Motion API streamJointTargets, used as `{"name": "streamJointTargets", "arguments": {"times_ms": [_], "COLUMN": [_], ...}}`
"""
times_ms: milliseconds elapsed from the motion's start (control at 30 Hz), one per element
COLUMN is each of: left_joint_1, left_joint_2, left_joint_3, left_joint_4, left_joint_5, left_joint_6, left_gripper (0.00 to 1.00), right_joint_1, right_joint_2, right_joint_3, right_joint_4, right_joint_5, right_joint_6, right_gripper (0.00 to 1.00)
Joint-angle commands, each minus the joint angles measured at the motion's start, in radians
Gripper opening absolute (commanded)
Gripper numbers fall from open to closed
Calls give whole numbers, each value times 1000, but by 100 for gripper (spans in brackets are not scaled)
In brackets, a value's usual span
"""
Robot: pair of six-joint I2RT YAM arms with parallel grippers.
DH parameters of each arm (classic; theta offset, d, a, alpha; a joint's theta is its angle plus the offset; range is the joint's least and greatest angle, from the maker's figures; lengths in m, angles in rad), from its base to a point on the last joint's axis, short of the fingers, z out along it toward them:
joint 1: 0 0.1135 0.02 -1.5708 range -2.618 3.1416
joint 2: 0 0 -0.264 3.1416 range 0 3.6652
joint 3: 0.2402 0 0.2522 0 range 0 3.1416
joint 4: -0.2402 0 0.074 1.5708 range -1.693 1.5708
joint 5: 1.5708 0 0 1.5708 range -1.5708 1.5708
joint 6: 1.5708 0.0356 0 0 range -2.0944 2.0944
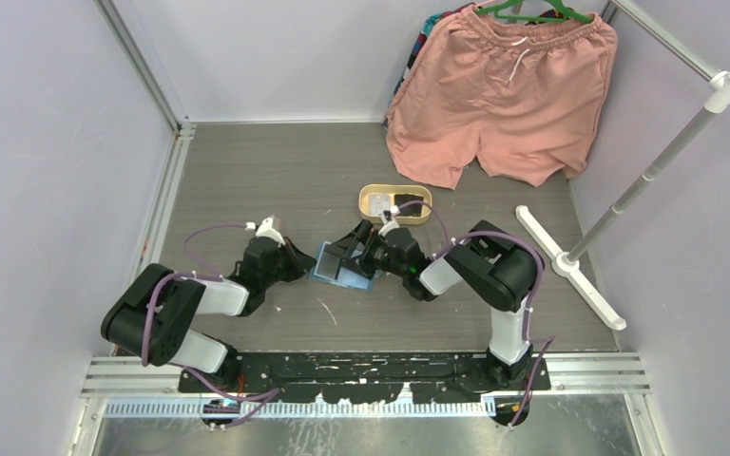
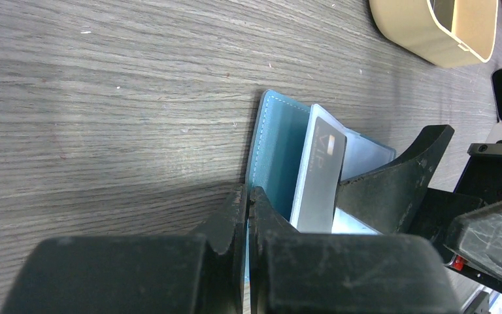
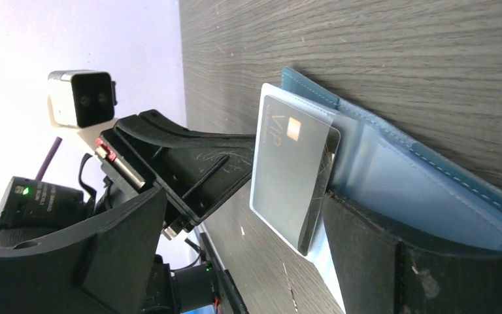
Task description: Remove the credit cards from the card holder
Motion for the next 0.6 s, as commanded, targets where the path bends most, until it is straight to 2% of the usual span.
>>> {"name": "streamJointTargets", "arguments": {"times_ms": [0,267,400,567], "left_joint_1": [-1,-1,-1,0], "left_joint_2": [17,29,26,26], "left_joint_3": [4,11,13,14], "left_joint_4": [-51,-56,-60,-62], "left_joint_5": [-18,-14,-14,-15], "left_joint_6": [23,28,28,29], "left_gripper": [0,0,0,0], "right_joint_1": [5,5,6,5], "right_joint_2": [50,120,132,139], "right_joint_3": [-39,-37,-21,16], "right_joint_4": [174,389,388,310], "right_joint_5": [-42,-112,-122,-131], "right_joint_6": [0,39,44,38], "right_gripper": [93,85,82,81]}}
